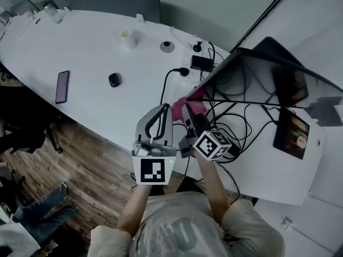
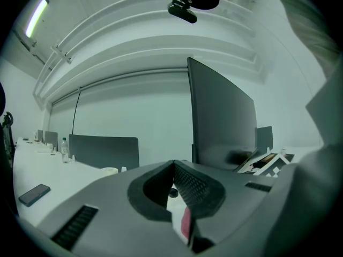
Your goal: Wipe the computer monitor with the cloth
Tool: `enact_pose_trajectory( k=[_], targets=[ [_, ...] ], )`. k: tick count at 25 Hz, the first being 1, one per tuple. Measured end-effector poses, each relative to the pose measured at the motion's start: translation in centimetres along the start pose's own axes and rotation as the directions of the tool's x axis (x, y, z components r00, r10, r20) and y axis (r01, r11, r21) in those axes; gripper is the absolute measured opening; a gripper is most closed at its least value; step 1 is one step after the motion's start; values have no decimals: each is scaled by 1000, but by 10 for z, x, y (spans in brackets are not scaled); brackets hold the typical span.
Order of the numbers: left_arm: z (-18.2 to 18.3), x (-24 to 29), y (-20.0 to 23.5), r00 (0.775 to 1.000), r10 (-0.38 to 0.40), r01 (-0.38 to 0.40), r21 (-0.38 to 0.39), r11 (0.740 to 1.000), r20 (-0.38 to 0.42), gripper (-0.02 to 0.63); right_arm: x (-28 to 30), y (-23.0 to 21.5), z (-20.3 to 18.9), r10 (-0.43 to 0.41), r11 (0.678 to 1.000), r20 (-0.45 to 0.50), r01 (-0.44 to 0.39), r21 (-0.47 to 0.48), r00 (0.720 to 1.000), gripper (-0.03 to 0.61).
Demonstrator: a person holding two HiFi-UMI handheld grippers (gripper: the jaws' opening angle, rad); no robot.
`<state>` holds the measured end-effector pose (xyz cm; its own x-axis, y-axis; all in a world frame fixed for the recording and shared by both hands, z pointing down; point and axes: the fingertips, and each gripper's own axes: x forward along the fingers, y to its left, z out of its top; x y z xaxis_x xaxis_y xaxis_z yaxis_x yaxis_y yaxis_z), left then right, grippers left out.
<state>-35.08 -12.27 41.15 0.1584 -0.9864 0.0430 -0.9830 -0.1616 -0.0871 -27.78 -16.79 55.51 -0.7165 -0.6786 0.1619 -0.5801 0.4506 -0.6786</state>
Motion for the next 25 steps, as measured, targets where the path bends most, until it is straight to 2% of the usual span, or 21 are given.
enact_pose_trajectory(
  k=[4, 10, 16, 21, 25],
  targets=[
    [-2, -10, 11, 998, 61, -61, -95, 994, -6, 15, -7, 3, -17, -40, 999, -67, 39, -7, 997, 54],
    [4, -31, 38, 991, 135, -135, -83, 987, -1, 15, -1, 53, -40, 22, 1000, -118, -21, 5, 993, 54],
    [9, -46, 52, 984, 181, -181, -44, 983, -1, 15, 15, 59, -33, -3, 1000, -71, 4, 16, 997, 54],
    [1, -52, 54, 983, 183, -184, -40, 982, -22, 15, 16, 37, -11, -78, 997, 3, 78, 22, 997, 54],
    [-1, -49, 52, 985, 169, -170, -28, 985, -29, 15, 15, 31, -5, -95, 995, 28, 94, 21, 995, 54]
  ],
)
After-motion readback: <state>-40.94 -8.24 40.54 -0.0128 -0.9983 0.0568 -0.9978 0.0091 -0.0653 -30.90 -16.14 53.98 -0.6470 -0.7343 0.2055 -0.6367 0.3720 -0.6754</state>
